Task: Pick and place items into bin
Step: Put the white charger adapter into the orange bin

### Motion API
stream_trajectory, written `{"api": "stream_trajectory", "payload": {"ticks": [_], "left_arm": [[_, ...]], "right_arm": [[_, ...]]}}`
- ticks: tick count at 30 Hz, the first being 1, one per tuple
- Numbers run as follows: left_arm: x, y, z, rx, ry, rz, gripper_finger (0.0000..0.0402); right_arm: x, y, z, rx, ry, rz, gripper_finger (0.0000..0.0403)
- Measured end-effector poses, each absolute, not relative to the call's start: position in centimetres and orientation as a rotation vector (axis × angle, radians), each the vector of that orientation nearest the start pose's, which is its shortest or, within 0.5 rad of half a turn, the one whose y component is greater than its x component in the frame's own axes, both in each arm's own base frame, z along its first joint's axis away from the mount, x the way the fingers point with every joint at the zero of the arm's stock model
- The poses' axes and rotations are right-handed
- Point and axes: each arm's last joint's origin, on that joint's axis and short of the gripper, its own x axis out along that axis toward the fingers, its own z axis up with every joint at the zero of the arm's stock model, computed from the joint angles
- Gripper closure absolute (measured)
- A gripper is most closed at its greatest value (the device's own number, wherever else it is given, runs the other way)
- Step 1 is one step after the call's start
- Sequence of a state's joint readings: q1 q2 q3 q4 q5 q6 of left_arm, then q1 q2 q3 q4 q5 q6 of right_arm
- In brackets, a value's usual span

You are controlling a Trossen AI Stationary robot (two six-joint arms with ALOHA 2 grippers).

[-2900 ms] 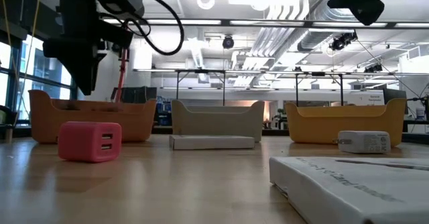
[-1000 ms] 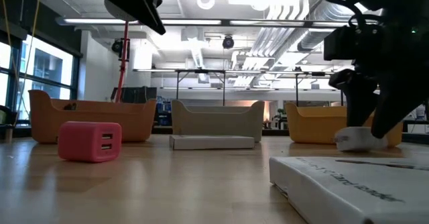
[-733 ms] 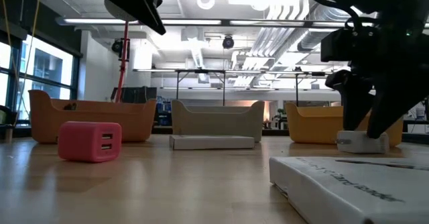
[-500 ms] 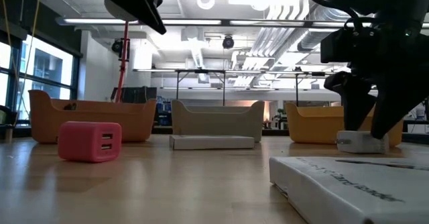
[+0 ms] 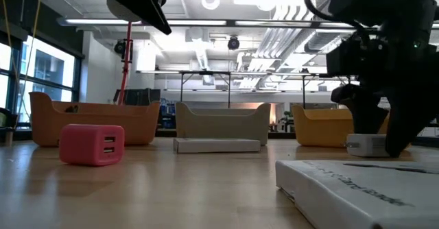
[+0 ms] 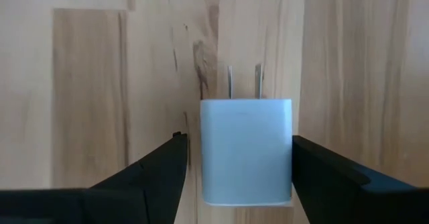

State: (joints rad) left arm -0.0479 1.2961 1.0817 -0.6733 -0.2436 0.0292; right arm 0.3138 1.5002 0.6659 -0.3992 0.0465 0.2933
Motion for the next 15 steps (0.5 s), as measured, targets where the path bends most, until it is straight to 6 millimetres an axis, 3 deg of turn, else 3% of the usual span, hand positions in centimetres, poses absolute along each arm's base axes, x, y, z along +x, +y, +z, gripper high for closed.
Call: {"api": "stream_trajectory", "payload": {"ticks": [15], "left_arm": [[26.11,-0.55,28.98,0.156,0.883,0.171,0.0208]], "right_arm": [[23.21,7.41,13.34,0.083,1.233,0.029,0.0196]]}}
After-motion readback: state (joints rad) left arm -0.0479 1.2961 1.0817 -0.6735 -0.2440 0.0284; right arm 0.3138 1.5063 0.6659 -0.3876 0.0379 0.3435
